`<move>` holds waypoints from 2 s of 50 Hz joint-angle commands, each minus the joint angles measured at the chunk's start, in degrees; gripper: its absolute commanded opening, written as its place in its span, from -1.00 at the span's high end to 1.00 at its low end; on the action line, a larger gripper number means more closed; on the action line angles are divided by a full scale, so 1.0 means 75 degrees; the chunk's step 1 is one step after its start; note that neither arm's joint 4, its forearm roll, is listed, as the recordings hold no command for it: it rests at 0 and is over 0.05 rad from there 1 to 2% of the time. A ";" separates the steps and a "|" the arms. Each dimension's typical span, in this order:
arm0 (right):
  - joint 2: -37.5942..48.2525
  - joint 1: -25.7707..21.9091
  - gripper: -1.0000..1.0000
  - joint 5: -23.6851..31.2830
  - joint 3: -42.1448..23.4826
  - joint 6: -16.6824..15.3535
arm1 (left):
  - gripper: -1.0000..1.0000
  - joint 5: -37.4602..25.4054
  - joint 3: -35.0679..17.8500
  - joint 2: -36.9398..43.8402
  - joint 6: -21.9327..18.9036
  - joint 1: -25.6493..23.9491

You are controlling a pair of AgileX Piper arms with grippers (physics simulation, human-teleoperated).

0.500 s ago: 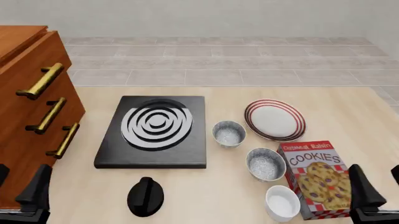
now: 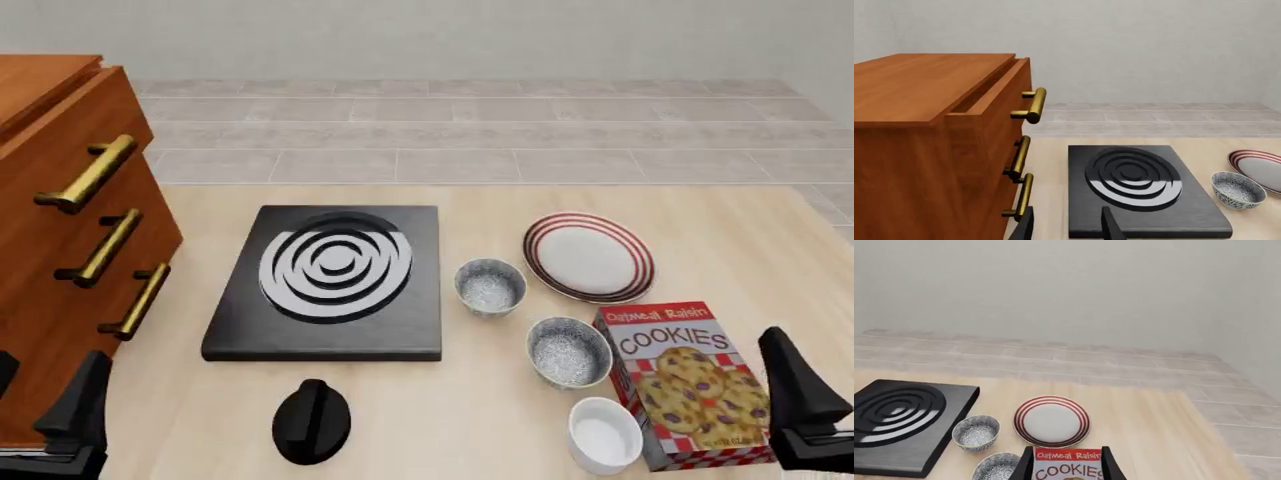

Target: Pick the akita bowl from table center and place it on the plate.

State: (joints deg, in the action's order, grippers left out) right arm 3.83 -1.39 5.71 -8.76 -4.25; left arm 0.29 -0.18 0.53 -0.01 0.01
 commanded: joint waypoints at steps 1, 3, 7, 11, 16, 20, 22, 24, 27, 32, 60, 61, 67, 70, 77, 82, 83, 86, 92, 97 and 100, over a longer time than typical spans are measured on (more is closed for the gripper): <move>0.0966 -0.0428 -1.00 -0.0038 -0.0773 -0.0226 | -1.00 0.0007 -0.0001 0.0004 -0.0002 -0.0001; 0.1663 -0.0705 -1.00 -0.0316 -0.0884 -0.0321 | -1.00 0.0008 -0.0001 0.0006 -0.0001 0.0000; 0.3093 -0.0989 -1.00 -0.0987 -0.0985 -0.0682 | -1.00 0.0008 0.0000 0.0007 0.0000 0.0000; 0.3726 -0.1632 -1.00 -0.0959 -0.1496 -0.1120 | -1.00 0.0008 0.0000 0.0011 0.0000 0.0000; 0.4478 -0.2064 -1.00 -0.1006 -0.2035 -0.1659 | -1.00 0.0008 0.0000 0.0010 0.0001 0.0001; 0.4860 -0.2132 -1.00 -0.1024 -0.2275 -0.1698 | -1.00 0.0008 -0.0001 0.0006 -0.0002 0.0000; 0.5195 -0.2240 -1.00 -0.1116 -0.2338 -0.1804 | -1.00 0.0007 -0.0001 0.0003 -0.0001 0.0001; 0.5505 -0.2373 -1.00 -0.1171 -0.2402 -0.1883 | -1.00 0.0008 0.0000 0.0007 0.0001 0.0000; 0.5679 -0.2373 -1.00 -0.1250 -0.2492 -0.1879 | -1.00 0.0008 -0.0001 0.0007 -0.0001 -0.0002; 0.6536 -0.2490 -1.00 -0.1553 -0.2619 -0.1909 | -1.00 0.0008 0.0000 0.0009 0.0001 0.0002; 0.8791 -0.3535 -1.00 -0.0583 -0.4142 -0.2746 | -1.00 -0.0035 -0.0022 -0.0011 0.0000 0.0002; 0.8849 -0.3581 -1.00 -0.0488 -0.4232 -0.2745 | -1.00 -0.0024 -0.0021 -0.0003 -0.0001 0.0001; 0.9185 -0.3692 -1.00 -0.0171 -0.4583 -0.2891 | -1.00 -0.0014 -0.0025 0.0011 -0.0002 0.0001; 0.9278 -0.3788 -1.00 0.0025 -0.4743 -0.2982 | -1.00 -0.0004 -0.0015 0.0015 -0.0001 0.0001; 0.9599 -0.3902 -1.00 0.0360 -0.4991 -0.3283 | -1.00 -0.0053 -0.0037 -0.0016 -0.0002 0.0002; 0.9840 -0.3954 -1.00 0.0578 -0.5148 -0.3481 | -1.00 -0.0048 -0.0034 -0.0015 -0.0003 0.0002; 0.9928 -0.3955 -1.00 0.0641 -0.5185 -0.3588 | -1.00 -0.0045 -0.0031 -0.0016 -0.0003 0.0002; 1.0080 -0.4080 -1.00 0.0897 -0.5366 -0.3706 | -1.00 -0.0046 -0.0029 -0.0018 -0.0003 0.0002; 1.0479 -0.3941 -1.00 0.1164 -0.5874 -0.4110 | -1.00 -0.0037 -0.0025 -0.0010 -0.0002 0.0001; 1.0891 -0.4095 -1.00 0.1255 -0.5978 -0.4317 | -1.00 -0.0066 -0.0051 -0.0018 -0.0002 -0.0001; 1.1097 -0.4080 -1.00 0.1229 -0.6006 -0.4505 | -1.00 -0.0067 -0.0050 -0.0014 0.0000 0.0001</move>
State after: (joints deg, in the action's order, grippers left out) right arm 82.06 -31.42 13.02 -51.19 -34.15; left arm -0.11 -0.47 0.42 -0.03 0.02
